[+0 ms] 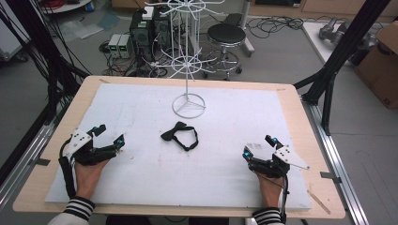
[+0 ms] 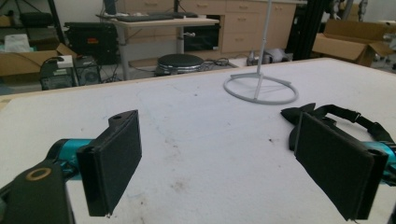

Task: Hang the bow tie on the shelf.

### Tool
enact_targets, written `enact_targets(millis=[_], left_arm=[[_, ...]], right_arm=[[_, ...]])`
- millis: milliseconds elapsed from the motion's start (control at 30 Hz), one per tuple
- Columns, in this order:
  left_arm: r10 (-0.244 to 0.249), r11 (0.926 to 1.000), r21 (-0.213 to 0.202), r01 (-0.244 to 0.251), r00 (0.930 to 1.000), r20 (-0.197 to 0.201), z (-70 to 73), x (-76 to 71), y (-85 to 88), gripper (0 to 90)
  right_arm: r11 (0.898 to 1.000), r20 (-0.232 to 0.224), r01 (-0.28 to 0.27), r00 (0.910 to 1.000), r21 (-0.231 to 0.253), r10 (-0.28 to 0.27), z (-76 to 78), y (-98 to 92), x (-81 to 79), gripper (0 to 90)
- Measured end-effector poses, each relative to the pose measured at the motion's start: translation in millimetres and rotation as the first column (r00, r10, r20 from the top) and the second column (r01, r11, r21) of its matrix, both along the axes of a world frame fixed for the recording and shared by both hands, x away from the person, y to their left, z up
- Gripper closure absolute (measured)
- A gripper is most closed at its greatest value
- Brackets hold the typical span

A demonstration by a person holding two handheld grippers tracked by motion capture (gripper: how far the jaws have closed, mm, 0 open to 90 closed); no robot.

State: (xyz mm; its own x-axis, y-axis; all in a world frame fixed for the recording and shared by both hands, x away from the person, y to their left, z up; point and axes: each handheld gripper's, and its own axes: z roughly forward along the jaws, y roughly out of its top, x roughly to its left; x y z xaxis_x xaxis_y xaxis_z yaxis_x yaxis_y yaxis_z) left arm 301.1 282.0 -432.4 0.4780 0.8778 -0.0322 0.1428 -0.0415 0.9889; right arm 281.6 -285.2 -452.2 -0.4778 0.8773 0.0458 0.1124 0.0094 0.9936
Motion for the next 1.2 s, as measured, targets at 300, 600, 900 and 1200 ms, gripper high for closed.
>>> enact_targets(millis=[300,600,900,1200], left_arm=[[-0.086,0.9884,0.119,0.094,0.9935,-0.074,42.8,18.5,-20.7,15.3],[-0.151,0.9700,0.161,0.182,0.9707,-0.187,64.5,38.2,-47.6,15.4],[-0.193,0.9314,0.247,0.268,0.9376,-0.289,76.4,64.4,-80.9,15.7],[-0.216,0.8963,0.302,0.325,0.9143,-0.343,70.6,82.4,-111.5,18.2]], right_arm=[[1.000,-0.002,-0.001,1.0000,0.006,0.001,0.0,0.1,-0.5,3.8],[1.000,-0.002,0.003,1.0000,0.011,-0.003,-0.2,0.1,-0.9,3.8],[1.000,-0.002,0.001,1.0000,0.015,-0.001,-0.3,-0.2,-0.9,3.8],[1.000,0.000,0.004,1.0000,0.014,-0.004,-0.3,-0.3,-1.0,3.8]])
